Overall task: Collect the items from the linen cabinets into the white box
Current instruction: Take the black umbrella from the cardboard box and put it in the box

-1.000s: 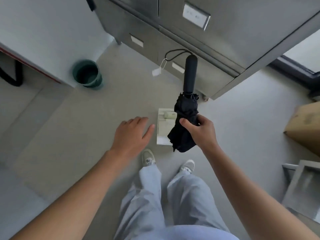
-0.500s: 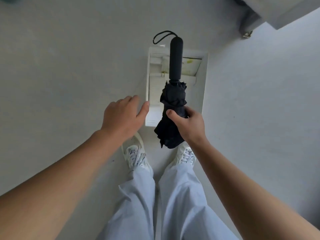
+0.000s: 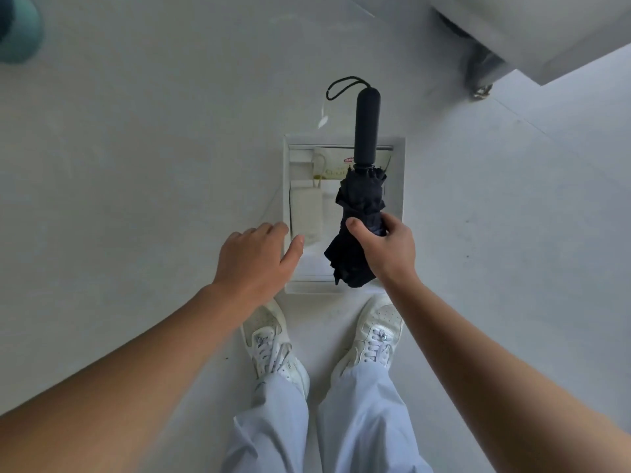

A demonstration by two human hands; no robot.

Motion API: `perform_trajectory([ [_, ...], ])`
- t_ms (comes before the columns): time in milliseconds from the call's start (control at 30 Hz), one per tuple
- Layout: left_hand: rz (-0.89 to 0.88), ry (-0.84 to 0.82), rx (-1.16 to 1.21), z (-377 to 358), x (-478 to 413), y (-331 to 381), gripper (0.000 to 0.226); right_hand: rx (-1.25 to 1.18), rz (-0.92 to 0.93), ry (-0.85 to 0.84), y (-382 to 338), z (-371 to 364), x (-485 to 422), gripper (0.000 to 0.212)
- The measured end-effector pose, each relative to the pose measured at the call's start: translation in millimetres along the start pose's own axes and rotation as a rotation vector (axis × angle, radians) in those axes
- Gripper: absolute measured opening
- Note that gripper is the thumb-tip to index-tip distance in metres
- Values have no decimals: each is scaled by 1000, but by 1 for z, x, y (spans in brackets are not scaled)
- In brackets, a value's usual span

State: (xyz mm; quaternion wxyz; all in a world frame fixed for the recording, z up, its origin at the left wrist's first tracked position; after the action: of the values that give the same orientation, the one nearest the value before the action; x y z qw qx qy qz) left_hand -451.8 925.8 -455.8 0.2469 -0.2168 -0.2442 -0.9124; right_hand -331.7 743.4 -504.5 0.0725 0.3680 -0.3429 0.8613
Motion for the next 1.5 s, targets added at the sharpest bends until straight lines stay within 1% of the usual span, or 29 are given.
perform_trajectory([
  [100,4,15,15,-9,-15,-2,52,19,30,17,1,-10,-31,24],
  [200,-3,67,47,-18,-25,-1,49,15,22,2,13,-31,-56,25],
  [300,-3,121,80,-23,-32,-6,46,-24,20,-6,27,-55,-68,27],
  [367,-7,144,98,-26,-33,-9,46,-44,41,16,32,-63,-72,28],
  [433,-16,162,108,-27,-30,-11,44,-73,48,3,37,-65,-74,30],
  [500,-26,162,118,-27,-27,-12,44,-63,55,-37,42,-64,-73,38],
  [567,-31,145,125,-26,-24,-10,45,-19,58,-40,48,-57,-68,47],
  [733,-3,125,155,-21,-27,-8,45,12,108,-56,45,-55,-62,51],
  [867,17,128,155,-18,-30,-11,45,-16,113,-44,32,-59,-69,38],
  [1033,29,103,133,-18,-26,-15,45,48,122,-12,21,-52,-69,27],
  [1133,41,82,119,-20,-21,-19,42,27,177,-48,6,-57,-59,31],
  [1267,79,66,122,-22,-17,-29,45,33,249,-150,-12,-86,-51,37],
  [1367,90,82,117,-22,-16,-39,41,127,246,-176,-14,-104,-56,37],
  [1500,102,81,113,-22,-14,-48,39,147,209,-182,-5,-114,-57,37],
])
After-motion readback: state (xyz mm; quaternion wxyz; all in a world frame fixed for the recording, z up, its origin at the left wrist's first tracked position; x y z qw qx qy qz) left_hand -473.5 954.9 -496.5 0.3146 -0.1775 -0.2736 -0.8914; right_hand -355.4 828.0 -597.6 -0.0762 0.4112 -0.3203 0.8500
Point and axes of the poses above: each hand's wrist, its own x-axis away from the middle knuckle, its own z-axis out of the back of the hand, y = z × x, the point moved 6 cm from there along -x, towards the middle knuckle, and after that the axes turned 5 degrees about x, right-handed, at the moved point
